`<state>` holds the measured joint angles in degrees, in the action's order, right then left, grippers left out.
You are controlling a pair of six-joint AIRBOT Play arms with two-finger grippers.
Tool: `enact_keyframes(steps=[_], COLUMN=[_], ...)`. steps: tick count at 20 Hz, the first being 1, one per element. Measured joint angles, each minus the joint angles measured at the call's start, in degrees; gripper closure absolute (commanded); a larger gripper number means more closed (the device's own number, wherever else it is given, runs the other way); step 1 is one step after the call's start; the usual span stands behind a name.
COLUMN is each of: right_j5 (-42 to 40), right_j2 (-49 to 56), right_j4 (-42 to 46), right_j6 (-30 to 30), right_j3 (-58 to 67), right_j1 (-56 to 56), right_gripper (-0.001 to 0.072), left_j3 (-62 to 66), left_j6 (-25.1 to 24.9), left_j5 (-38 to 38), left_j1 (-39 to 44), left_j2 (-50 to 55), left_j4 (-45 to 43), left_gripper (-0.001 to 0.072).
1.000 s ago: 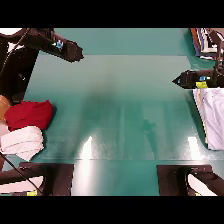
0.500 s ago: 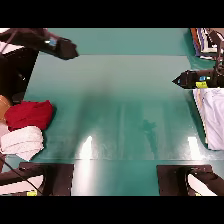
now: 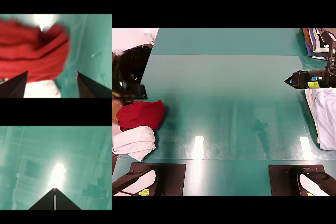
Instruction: Fold the shirts.
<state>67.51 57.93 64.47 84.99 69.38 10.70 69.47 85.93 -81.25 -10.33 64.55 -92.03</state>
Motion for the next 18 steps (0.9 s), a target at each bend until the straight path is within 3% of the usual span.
enact_keyframes(steps=[3,4,5,6,7,12,18], right_j5=[-0.02,-0.02,-0.02,-0.04,-0.07,-0.13,-1.44], right_j2=[0.0,0.0,0.0,0.0,0.0,0.02,0.02], right_j4=[0.0,0.02,0.02,0.02,0.02,0.04,0.07], right_j6=[0.02,0.02,0.02,0.02,0.02,0.02,0.02], right_j3=[0.0,0.0,0.0,0.0,0.0,0.46,9.84], right_j1=[0.0,0.0,0.0,0.0,0.0,0.0,0.0], right_gripper=[0.0694,0.0693,0.0694,0.0693,0.0694,0.0693,0.0694], left_j3=[-9.84,-12.22,-13.77,-14.99,-15.89,-14.29,9.2], left_j6=[0.68,1.09,1.51,1.79,1.97,2.56,1.9], left_j5=[6.82,8.98,10.38,11.78,12.63,13.29,8.35], left_j1=[-2.62,-3.13,-3.48,-3.69,-3.87,-4.26,-3.91], left_j2=[-0.5,-0.61,-0.68,-0.74,-0.76,-3.19,-12.94], left_j4=[-1.11,-1.38,-1.55,-1.73,-1.79,-1.81,7.54], left_gripper=[-0.0009,0.0076,0.0333,0.0535,0.0681,0.0686,0.0688])
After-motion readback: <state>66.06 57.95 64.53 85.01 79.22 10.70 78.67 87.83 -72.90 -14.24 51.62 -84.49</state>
